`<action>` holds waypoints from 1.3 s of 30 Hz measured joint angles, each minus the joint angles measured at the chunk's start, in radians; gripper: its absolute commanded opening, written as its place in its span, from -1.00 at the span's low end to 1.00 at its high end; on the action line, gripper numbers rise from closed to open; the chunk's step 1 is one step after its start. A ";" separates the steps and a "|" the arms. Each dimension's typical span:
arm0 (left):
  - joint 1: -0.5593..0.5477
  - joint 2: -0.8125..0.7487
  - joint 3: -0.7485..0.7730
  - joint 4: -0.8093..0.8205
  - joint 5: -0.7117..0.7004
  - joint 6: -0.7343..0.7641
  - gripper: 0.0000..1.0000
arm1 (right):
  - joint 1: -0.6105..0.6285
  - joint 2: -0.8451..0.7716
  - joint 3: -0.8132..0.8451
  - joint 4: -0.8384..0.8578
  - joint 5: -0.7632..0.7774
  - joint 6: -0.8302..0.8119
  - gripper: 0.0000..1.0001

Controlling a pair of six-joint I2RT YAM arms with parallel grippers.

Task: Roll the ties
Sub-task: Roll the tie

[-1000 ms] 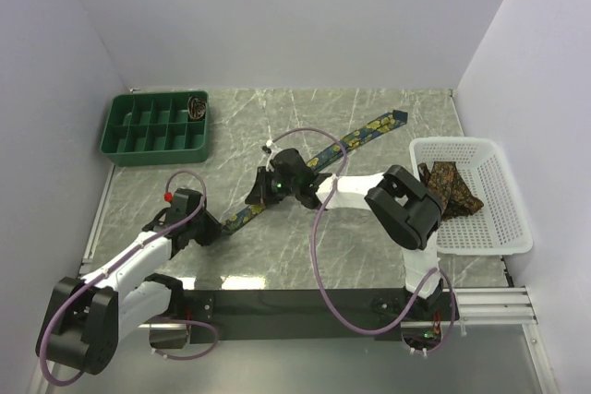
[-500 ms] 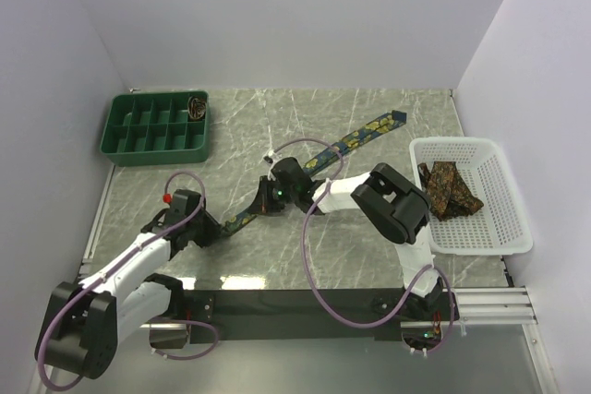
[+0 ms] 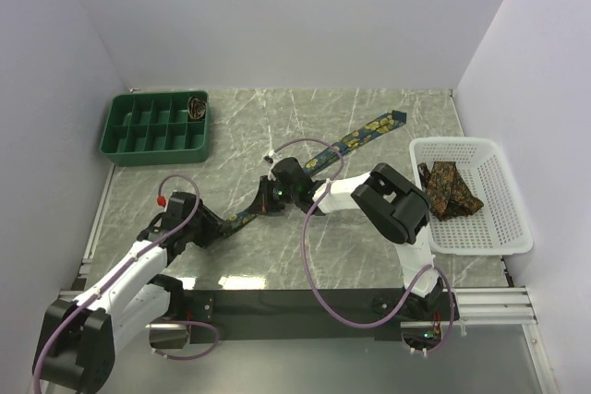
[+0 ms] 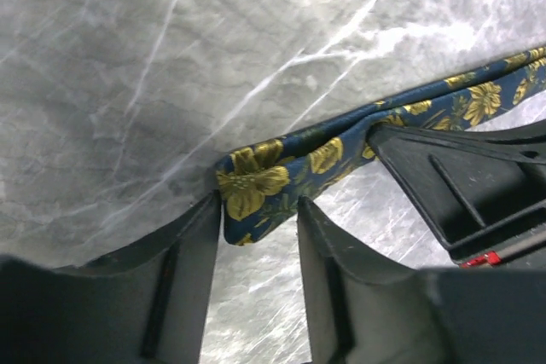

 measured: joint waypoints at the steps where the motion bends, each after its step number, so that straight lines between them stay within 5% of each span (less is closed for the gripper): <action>1: 0.000 0.001 -0.004 0.000 0.000 -0.006 -0.11 | 0.000 0.000 0.000 0.000 0.000 0.000 -0.88; 5: 0.000 0.018 -0.020 0.019 0.000 -0.027 -0.27 | 0.000 0.000 -0.001 0.003 0.000 -0.002 -0.88; 13: 0.000 0.016 -0.039 0.023 -0.012 -0.056 -0.98 | 0.000 0.001 -0.006 0.014 0.000 -0.002 -0.88; 39: -0.002 0.070 0.161 -0.136 -0.038 -0.052 -0.77 | 0.000 0.015 -0.007 0.049 -0.012 -0.005 -0.88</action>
